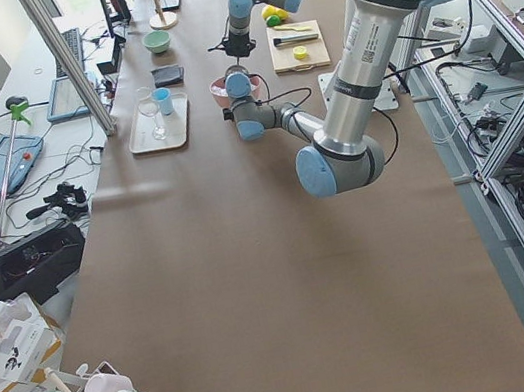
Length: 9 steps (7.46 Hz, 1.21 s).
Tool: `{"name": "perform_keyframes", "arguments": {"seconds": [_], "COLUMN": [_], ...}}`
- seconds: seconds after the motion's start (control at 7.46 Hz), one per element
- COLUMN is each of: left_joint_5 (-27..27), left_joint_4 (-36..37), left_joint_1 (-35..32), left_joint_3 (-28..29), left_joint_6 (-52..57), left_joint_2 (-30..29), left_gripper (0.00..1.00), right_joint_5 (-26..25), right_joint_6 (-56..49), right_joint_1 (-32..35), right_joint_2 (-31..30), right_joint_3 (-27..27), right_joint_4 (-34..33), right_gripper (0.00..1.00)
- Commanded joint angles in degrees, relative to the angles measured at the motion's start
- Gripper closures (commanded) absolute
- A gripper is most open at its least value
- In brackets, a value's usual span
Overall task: Put ice in cup with scoop
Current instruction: 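Drag the scoop through the ice cubes with the right gripper, then raise the ice-filled scoop out of the bowl with the right gripper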
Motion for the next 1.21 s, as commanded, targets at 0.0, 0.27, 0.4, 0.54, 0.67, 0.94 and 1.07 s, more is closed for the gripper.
{"name": "perform_keyframes", "arguments": {"seconds": [0.0, 0.27, 0.4, 0.54, 0.67, 0.94, 1.07], "left_joint_5": [0.02, 0.02, 0.02, -0.06, 0.02, -0.07, -0.07], "left_joint_4": [0.94, 2.26, 2.27, 2.27, 2.35, 2.35, 2.35], "left_joint_1": [0.11, 0.11, 0.11, 0.11, 0.11, 0.11, 0.11], "left_joint_3": [0.00, 0.00, 0.00, 0.00, 0.00, -0.09, -0.09], "left_joint_6": [-0.33, -0.33, -0.33, -0.24, -0.24, -0.24, -0.24], "left_joint_2": [-1.19, -2.07, -2.16, -2.16, -2.16, -2.16, -2.16], "left_gripper": [0.02, 0.02, 0.02, 0.02, 0.02, 0.02, 0.02], "right_joint_5": [3.64, 4.19, 5.15, 5.33, 5.33, 5.42, 5.33], "right_joint_6": [4.10, 6.13, 7.88, 8.77, 10.52, 11.15, 11.67], "right_joint_1": [0.78, 0.79, 0.79, 0.79, 0.79, 0.87, 0.87], "right_joint_2": [-3.51, -5.10, -5.81, -6.16, -6.42, -6.95, -7.91], "right_joint_3": [2.43, 2.44, 2.53, 3.05, 3.06, 4.46, 4.46], "right_joint_4": [6.70, 10.92, 13.47, 14.45, 16.81, 17.36, 19.02], "right_gripper": [1.00, 1.00, 1.00, 1.00, 1.00, 1.00, 1.00]}}
